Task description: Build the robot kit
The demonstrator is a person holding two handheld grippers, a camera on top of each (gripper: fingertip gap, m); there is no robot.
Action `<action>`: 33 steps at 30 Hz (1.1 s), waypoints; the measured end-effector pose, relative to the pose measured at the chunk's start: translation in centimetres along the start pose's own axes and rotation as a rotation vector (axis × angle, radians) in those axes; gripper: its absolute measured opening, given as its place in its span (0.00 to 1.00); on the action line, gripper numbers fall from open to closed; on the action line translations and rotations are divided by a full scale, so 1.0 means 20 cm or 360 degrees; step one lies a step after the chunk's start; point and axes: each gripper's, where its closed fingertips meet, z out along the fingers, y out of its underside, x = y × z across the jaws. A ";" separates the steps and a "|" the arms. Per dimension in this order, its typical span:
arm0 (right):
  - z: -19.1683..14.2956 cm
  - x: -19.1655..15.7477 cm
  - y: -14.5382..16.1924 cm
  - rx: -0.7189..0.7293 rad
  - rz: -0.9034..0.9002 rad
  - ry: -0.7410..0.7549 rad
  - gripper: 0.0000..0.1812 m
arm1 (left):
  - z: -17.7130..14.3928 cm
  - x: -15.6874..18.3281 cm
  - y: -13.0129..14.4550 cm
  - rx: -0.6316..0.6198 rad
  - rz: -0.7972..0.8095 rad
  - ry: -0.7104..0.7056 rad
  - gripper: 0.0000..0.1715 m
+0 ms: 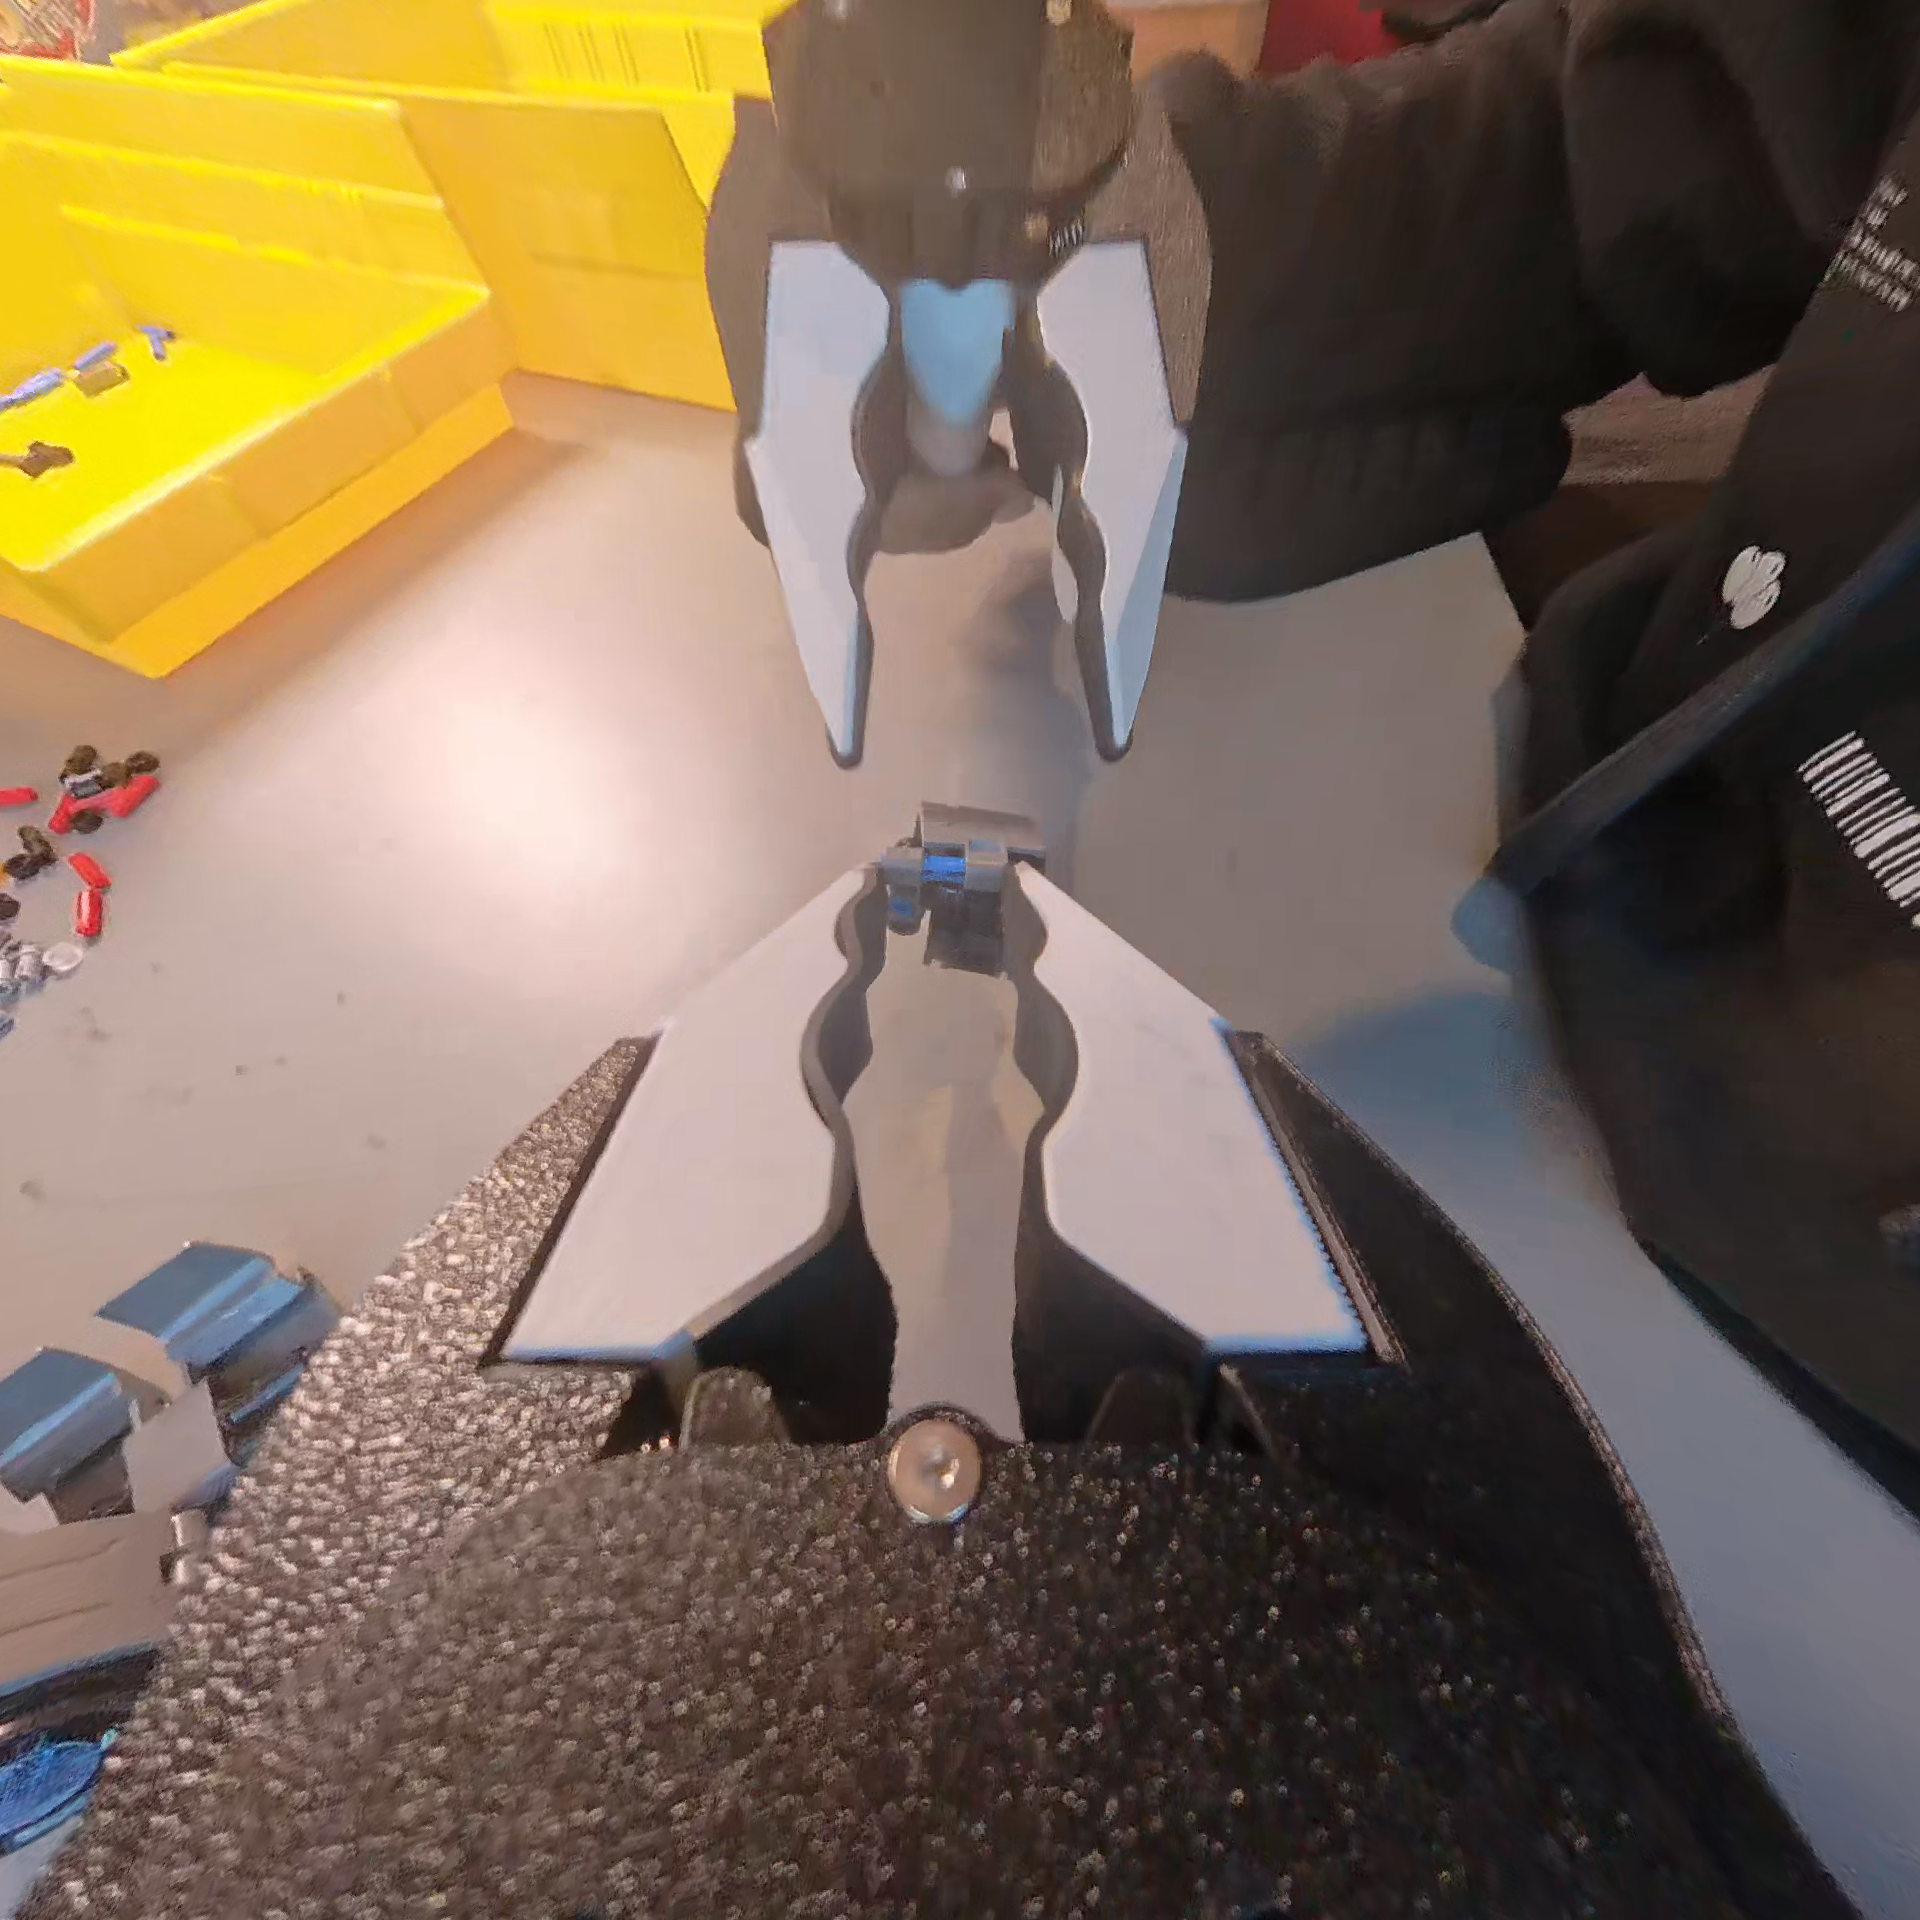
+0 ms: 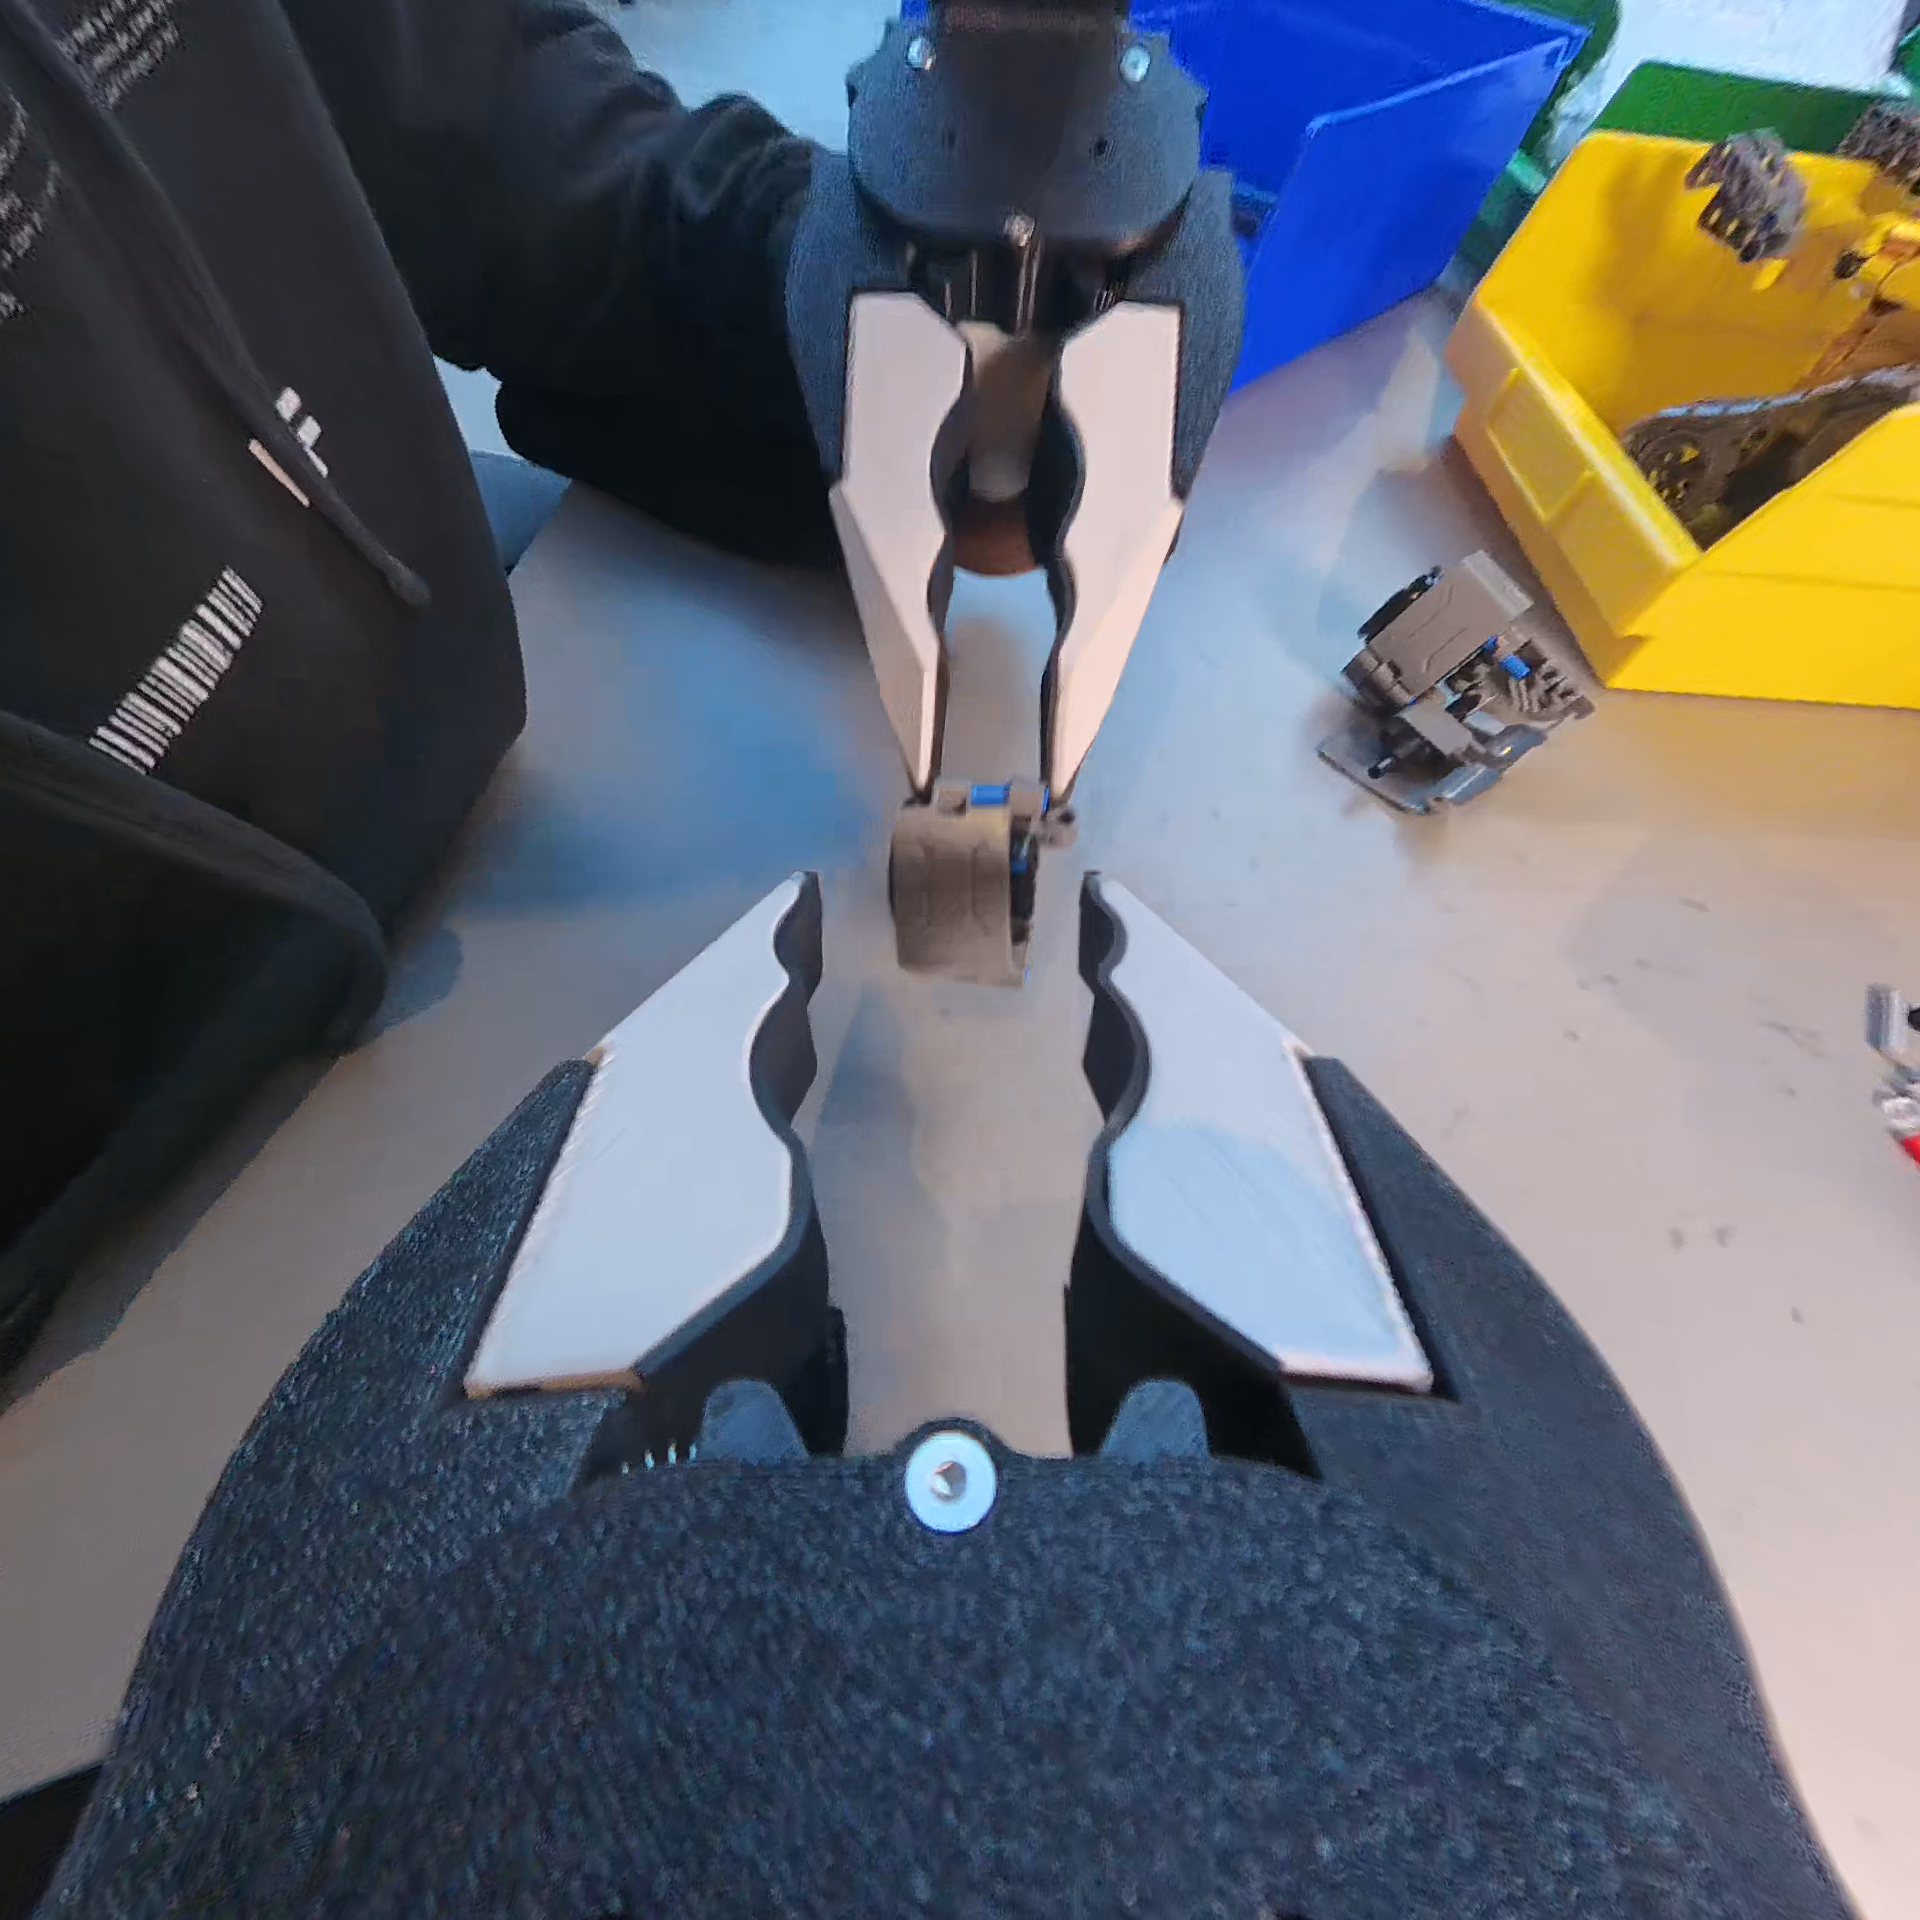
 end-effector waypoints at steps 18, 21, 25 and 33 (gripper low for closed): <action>0.10 0.02 -0.06 0.0179 0.0092 0.0032 0.16 | 0.11 0.03 0.08 -0.0135 -0.0174 0.0093 0.39; 0.05 0.02 -0.20 0.0473 0.0156 0.0012 0.16 | 0.10 0.04 -0.06 0.0072 -0.0136 0.0094 0.26; 0.04 0.01 -0.19 0.0443 0.0119 -0.0003 0.16 | 0.09 0.05 -0.06 0.0040 -0.0130 0.0128 0.23; 0.13 -0.07 -0.08 0.0120 0.0017 -0.0074 0.17 | 0.12 0.13 0.09 -0.0291 -0.0111 0.0206 0.22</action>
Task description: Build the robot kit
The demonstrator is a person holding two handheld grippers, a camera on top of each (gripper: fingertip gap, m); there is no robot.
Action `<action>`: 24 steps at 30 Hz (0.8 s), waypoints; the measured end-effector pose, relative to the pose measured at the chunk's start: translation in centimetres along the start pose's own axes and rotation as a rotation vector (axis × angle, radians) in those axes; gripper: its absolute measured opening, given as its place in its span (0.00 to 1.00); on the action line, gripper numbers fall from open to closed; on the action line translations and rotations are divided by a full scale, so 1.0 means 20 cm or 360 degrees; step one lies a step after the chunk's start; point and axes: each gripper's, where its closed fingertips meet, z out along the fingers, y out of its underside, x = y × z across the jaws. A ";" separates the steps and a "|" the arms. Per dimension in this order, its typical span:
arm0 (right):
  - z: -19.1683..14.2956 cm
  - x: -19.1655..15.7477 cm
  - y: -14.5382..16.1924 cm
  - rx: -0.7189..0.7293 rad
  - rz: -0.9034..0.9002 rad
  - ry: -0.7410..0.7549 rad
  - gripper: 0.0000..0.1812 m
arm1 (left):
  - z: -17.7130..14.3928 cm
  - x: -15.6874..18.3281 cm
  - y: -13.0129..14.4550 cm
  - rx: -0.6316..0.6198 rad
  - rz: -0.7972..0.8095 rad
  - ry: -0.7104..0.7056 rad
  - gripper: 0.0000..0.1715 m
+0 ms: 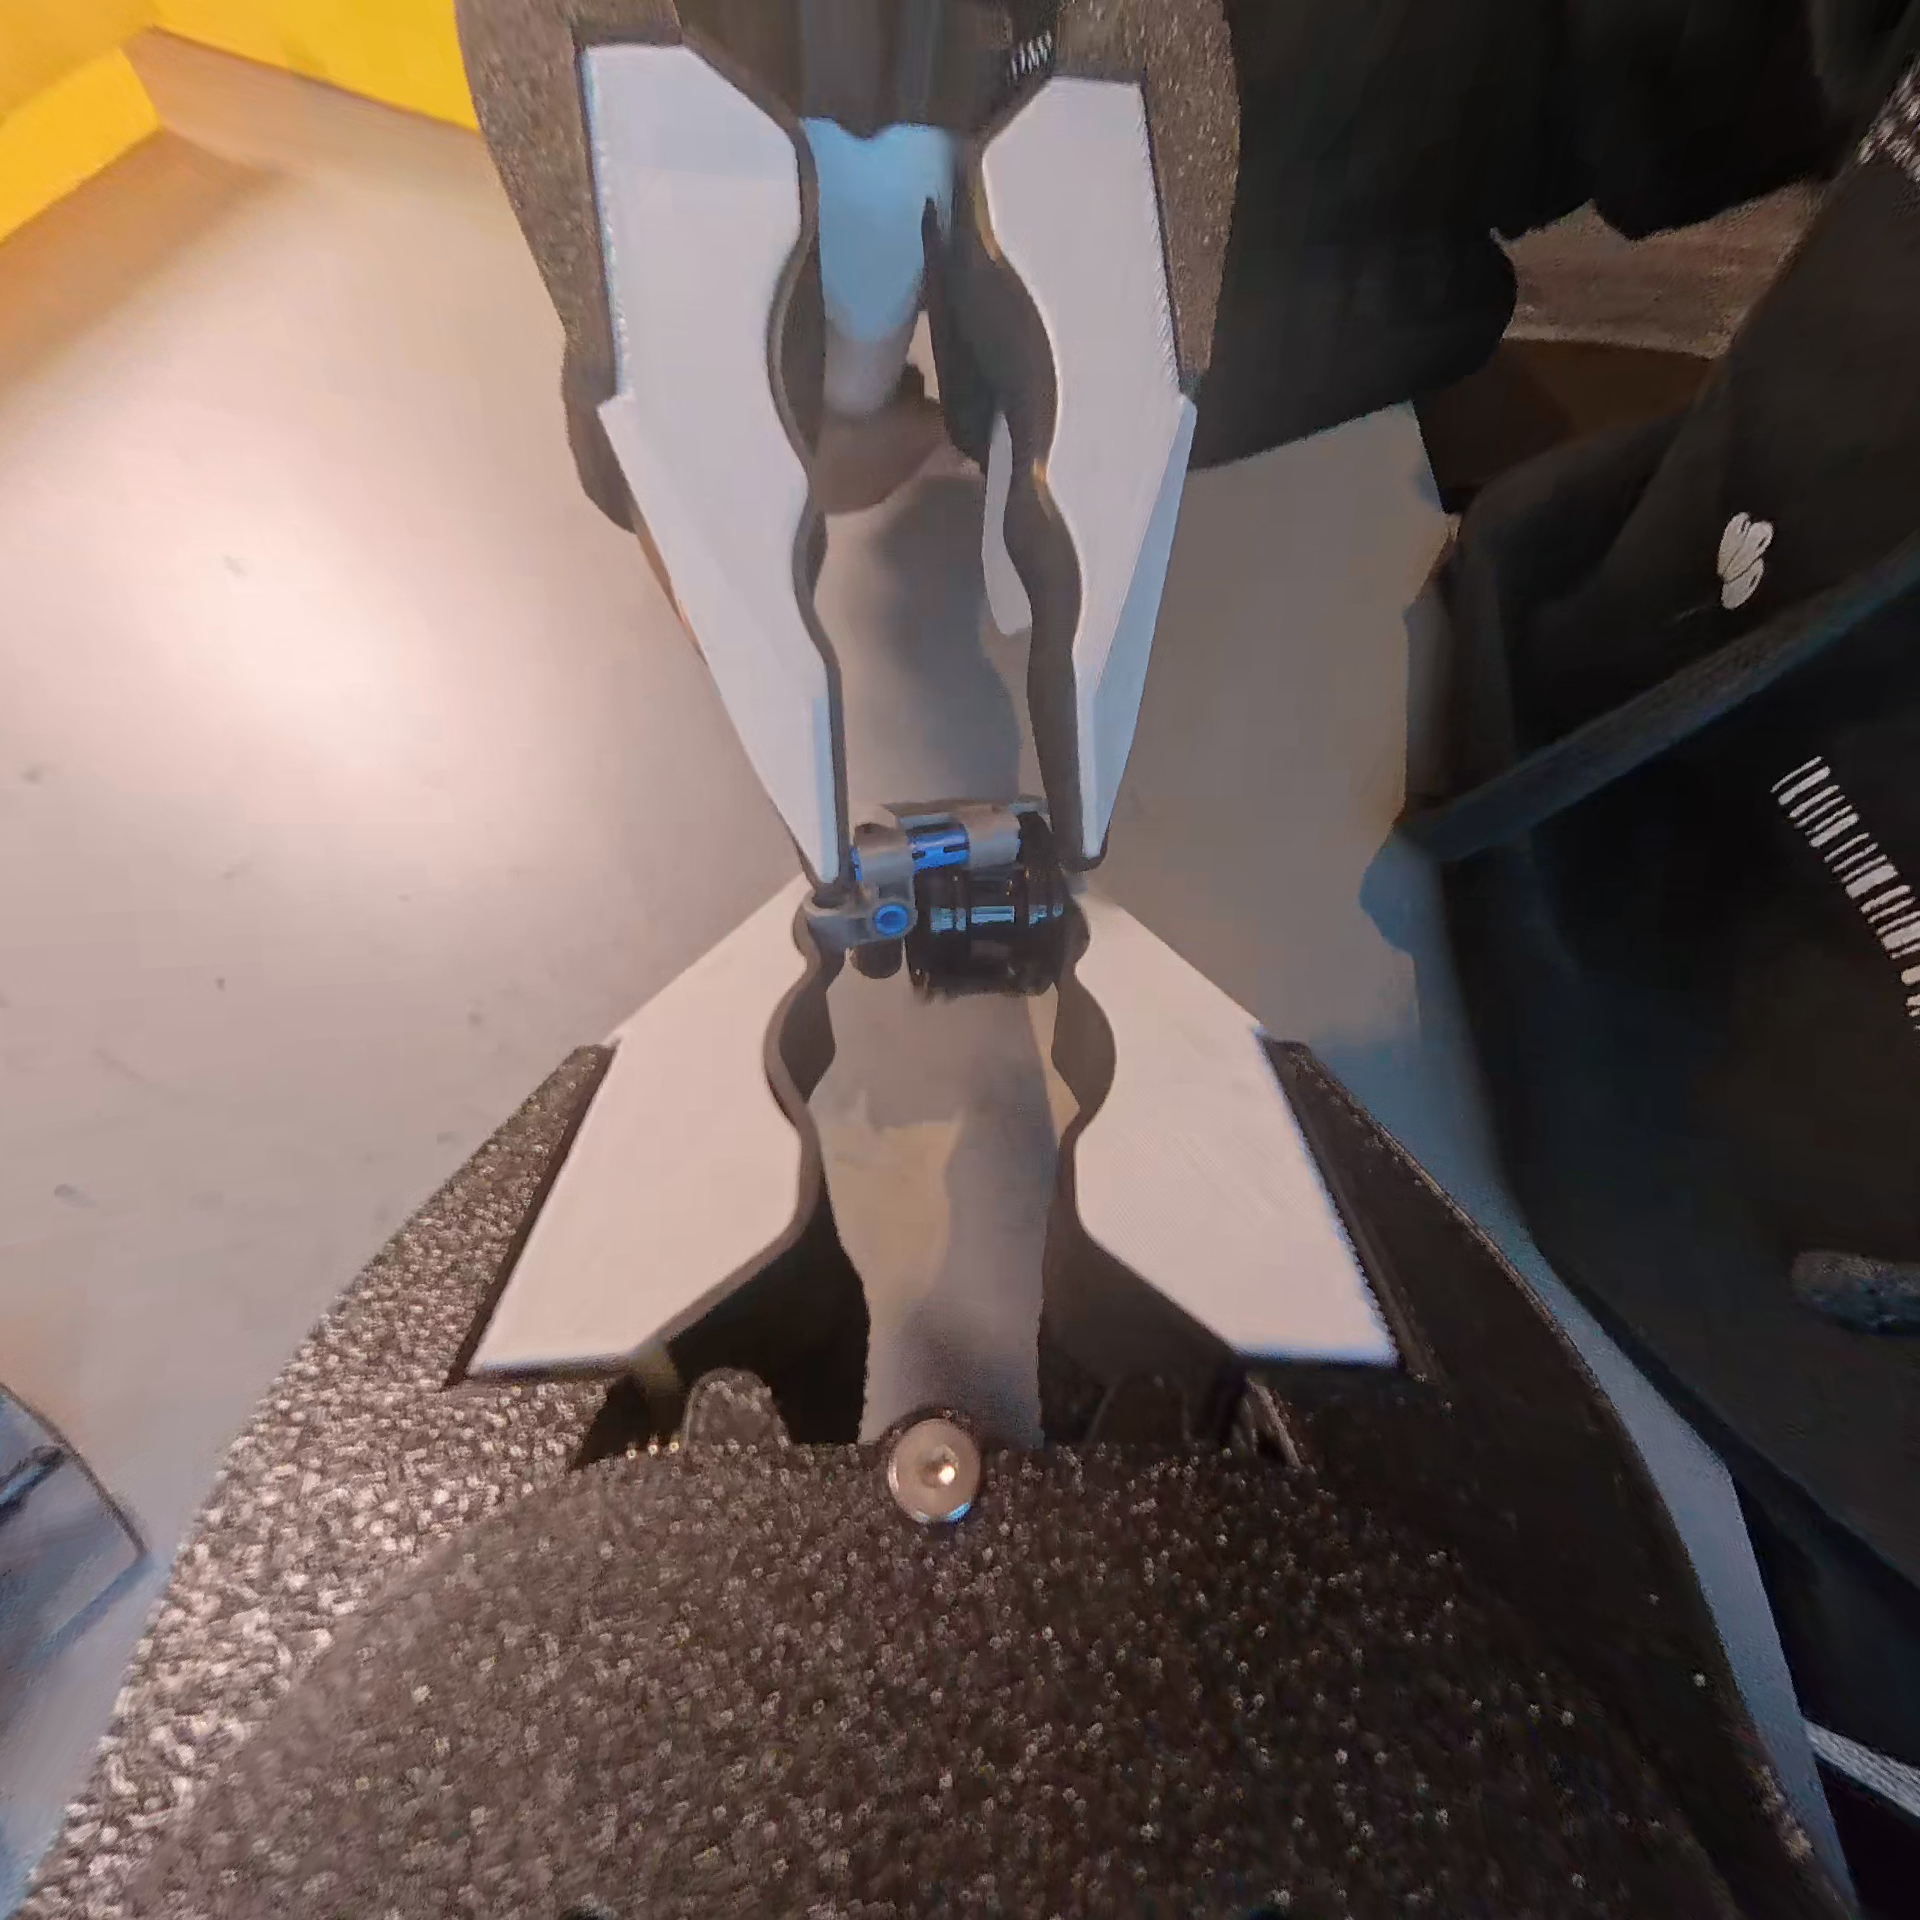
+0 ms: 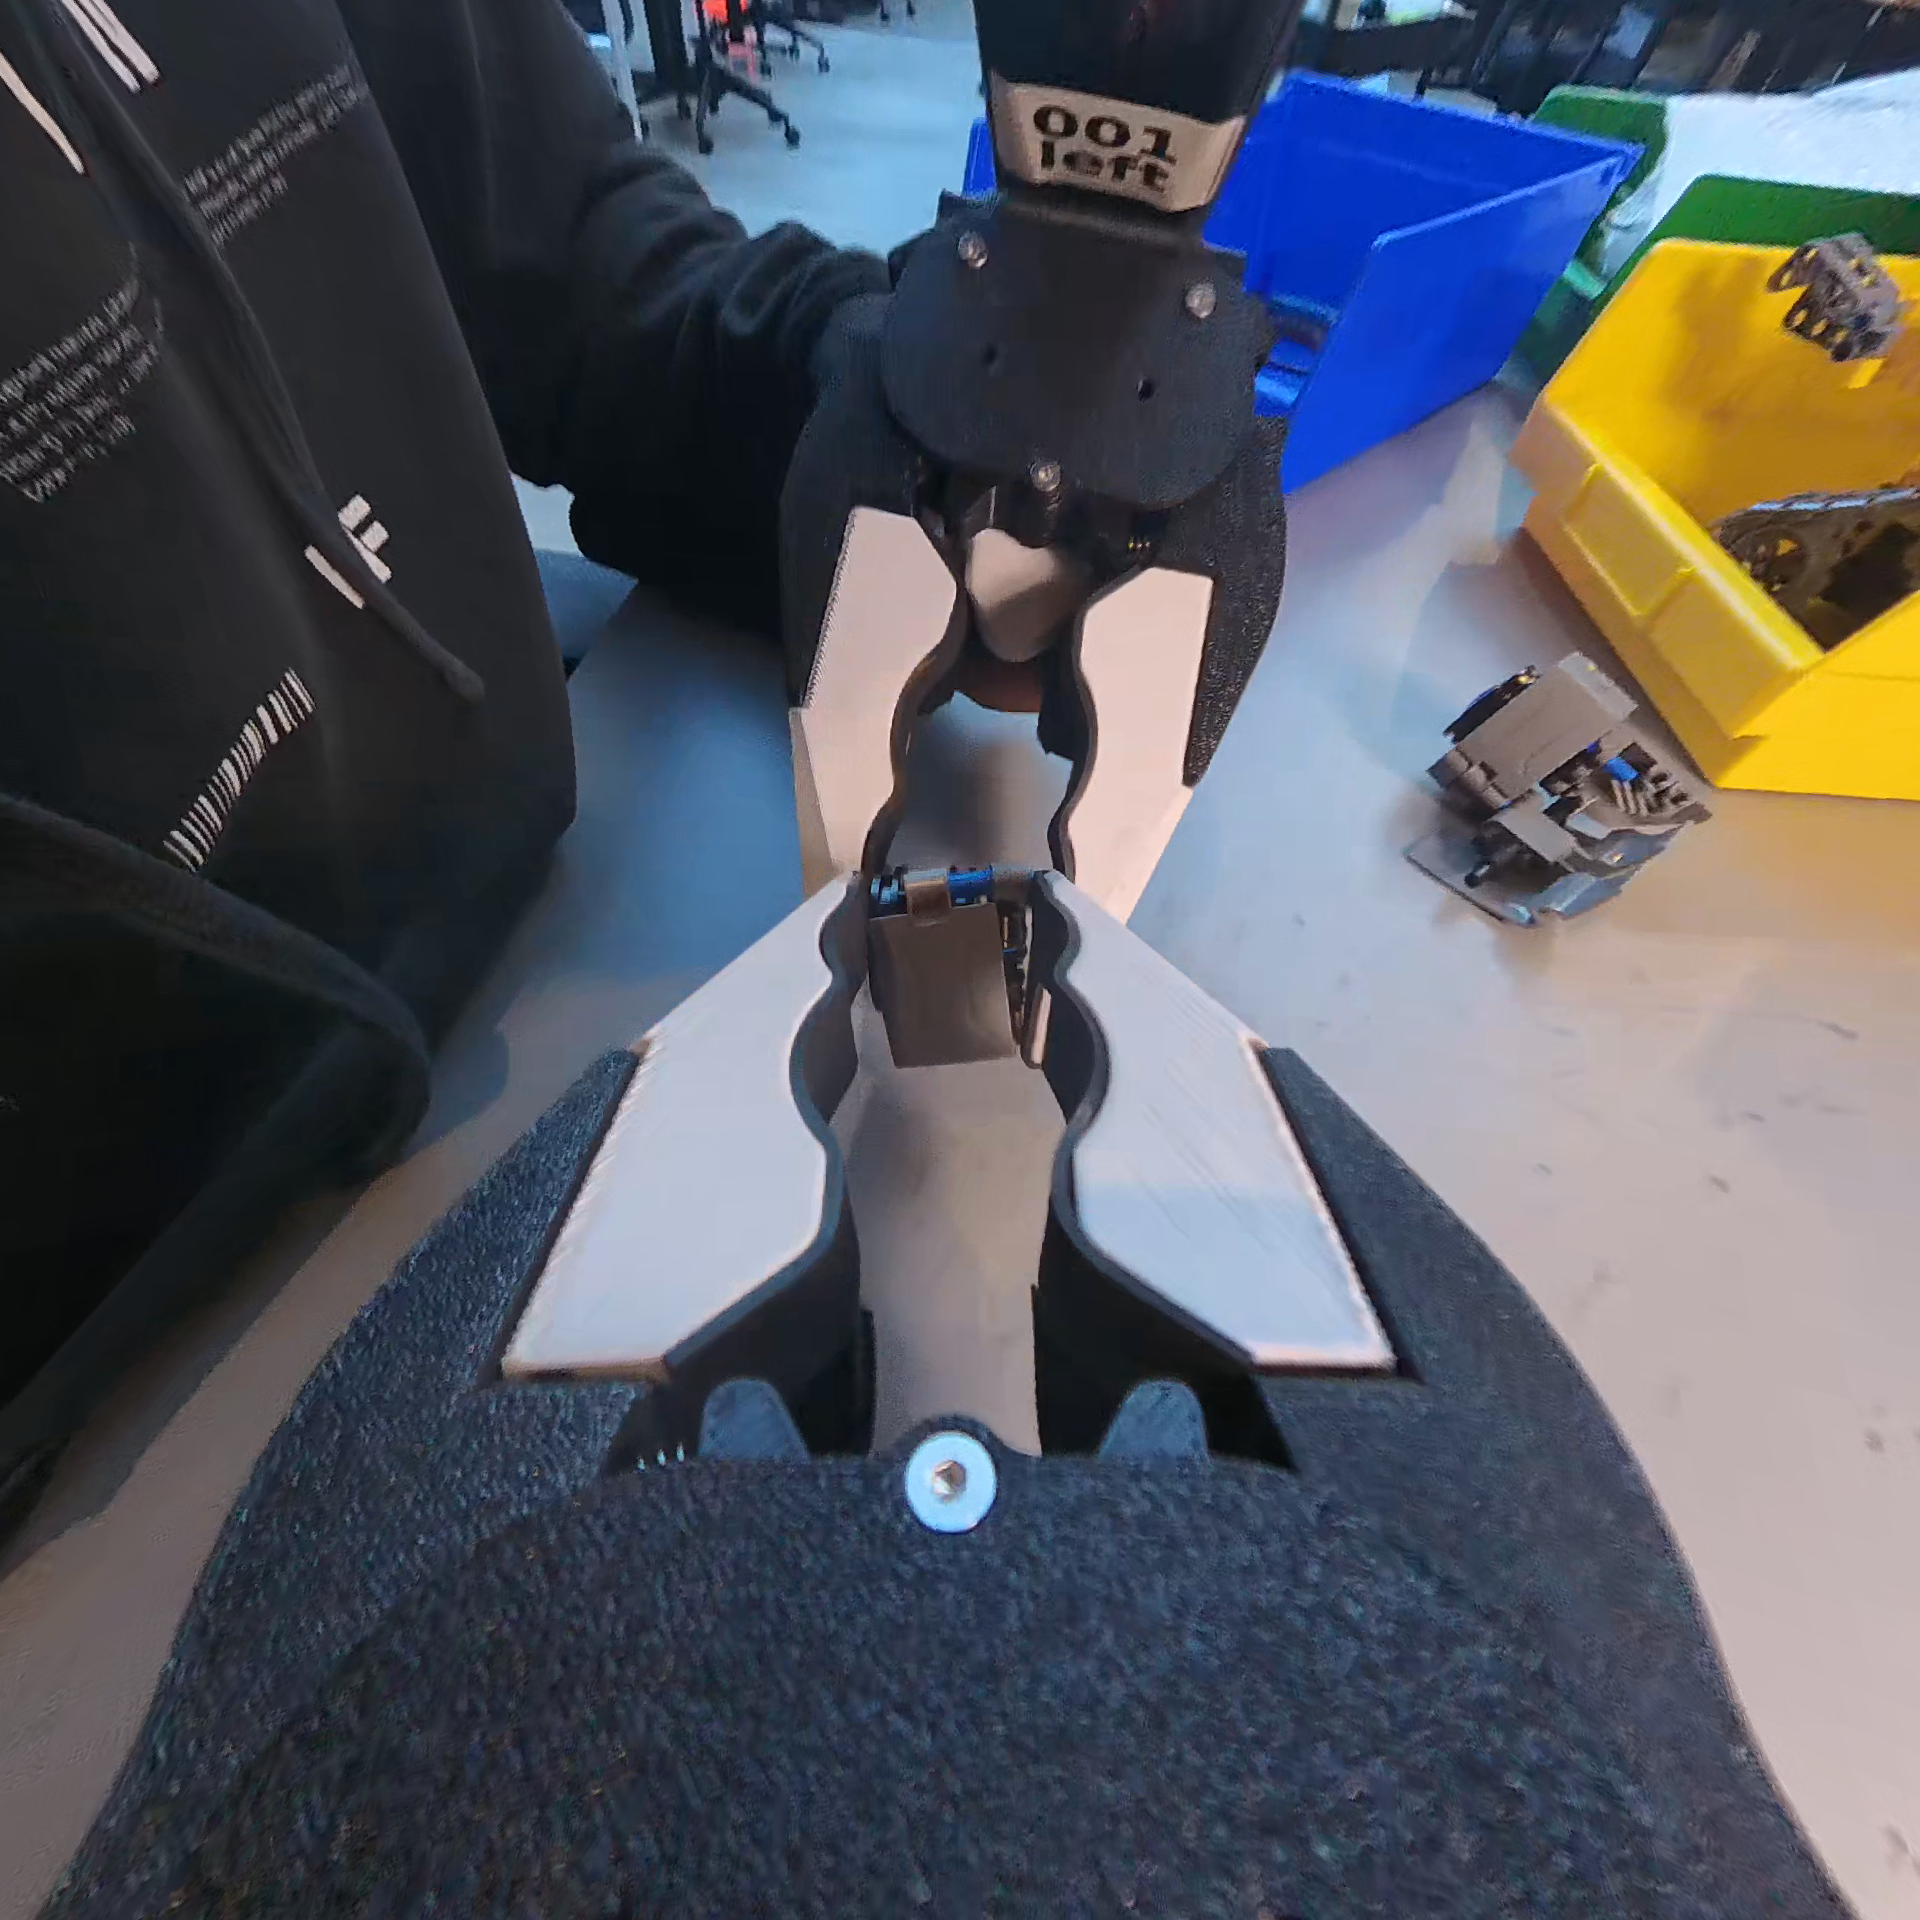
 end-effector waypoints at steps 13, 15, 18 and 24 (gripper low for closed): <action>0.03 -0.04 0.07 -0.0122 0.0216 -0.0150 0.17 | 0.05 0.06 0.14 -0.0299 -0.0141 0.0148 0.22; 0.05 -0.03 0.10 -0.0183 0.0178 -0.0125 0.16 | 0.04 0.06 0.14 -0.0305 -0.0140 0.0152 0.22; 0.06 -0.04 0.10 -0.0192 0.0151 -0.0111 0.14 | 0.05 0.06 0.14 -0.0324 -0.0126 0.0149 0.22; 0.06 -0.01 0.09 -0.0170 0.0139 -0.0048 0.13 | 0.04 0.04 0.11 -0.0192 -0.0139 0.0135 0.23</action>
